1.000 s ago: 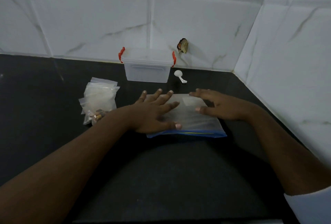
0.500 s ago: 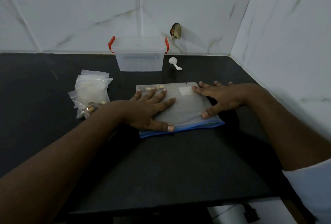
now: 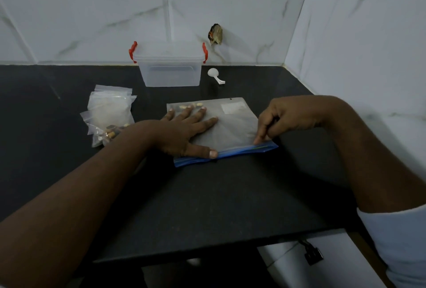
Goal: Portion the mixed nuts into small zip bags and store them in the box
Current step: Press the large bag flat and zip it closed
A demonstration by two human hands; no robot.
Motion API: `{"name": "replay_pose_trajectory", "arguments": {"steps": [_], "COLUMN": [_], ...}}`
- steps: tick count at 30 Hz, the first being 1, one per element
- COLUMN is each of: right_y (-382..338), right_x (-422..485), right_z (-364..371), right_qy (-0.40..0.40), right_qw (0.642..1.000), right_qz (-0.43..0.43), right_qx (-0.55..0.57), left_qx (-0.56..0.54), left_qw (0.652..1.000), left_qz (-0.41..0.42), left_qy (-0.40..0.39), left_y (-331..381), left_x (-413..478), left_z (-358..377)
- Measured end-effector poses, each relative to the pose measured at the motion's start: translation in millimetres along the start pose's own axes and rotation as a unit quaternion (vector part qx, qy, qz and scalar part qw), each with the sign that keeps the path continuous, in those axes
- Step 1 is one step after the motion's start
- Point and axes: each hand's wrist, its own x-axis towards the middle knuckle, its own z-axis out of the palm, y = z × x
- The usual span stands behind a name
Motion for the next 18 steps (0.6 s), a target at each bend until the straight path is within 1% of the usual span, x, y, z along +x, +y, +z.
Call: {"name": "replay_pose_trajectory", "arguments": {"steps": [2,4,9,13,14,16,18], "right_y": [6.5,9.2,14.3,13.7,12.7,12.7,14.4], "right_x": [2.8,4.5,1.0,-0.7,-0.3,1.9,3.5], "right_z": [4.1,5.3,-0.6,-1.7,-0.9,1.5,2.8], "right_qy": [0.052,0.071,0.028,0.026,0.032,0.045,0.063], "right_qw": [0.998,0.995,0.997,0.999,0.999,0.999,0.998], "right_qz": [-0.009,-0.014,-0.007,0.003,0.005,0.003,-0.002], "right_qx": [0.035,0.070,0.065,0.045,0.039,0.027,0.016], "left_qx": [-0.006,-0.018,-0.030,-0.039,-0.040,-0.054,-0.128], "left_qw": [1.000,0.999,0.999,0.998,0.997,0.992,0.973], "left_qz": [-0.018,-0.034,-0.035,-0.035,-0.031,-0.004,0.038], "left_qy": [0.006,0.011,0.017,0.030,0.051,0.116,0.191], "left_y": [-4.7,-9.6,-14.9,-12.0,-10.7,-6.5,3.3], "left_x": [1.1,1.6,2.6,1.4,-0.7,-7.2,-15.6], "left_z": [0.8,0.2,-0.6,-1.4,-3.2,-8.2,-14.9]}}
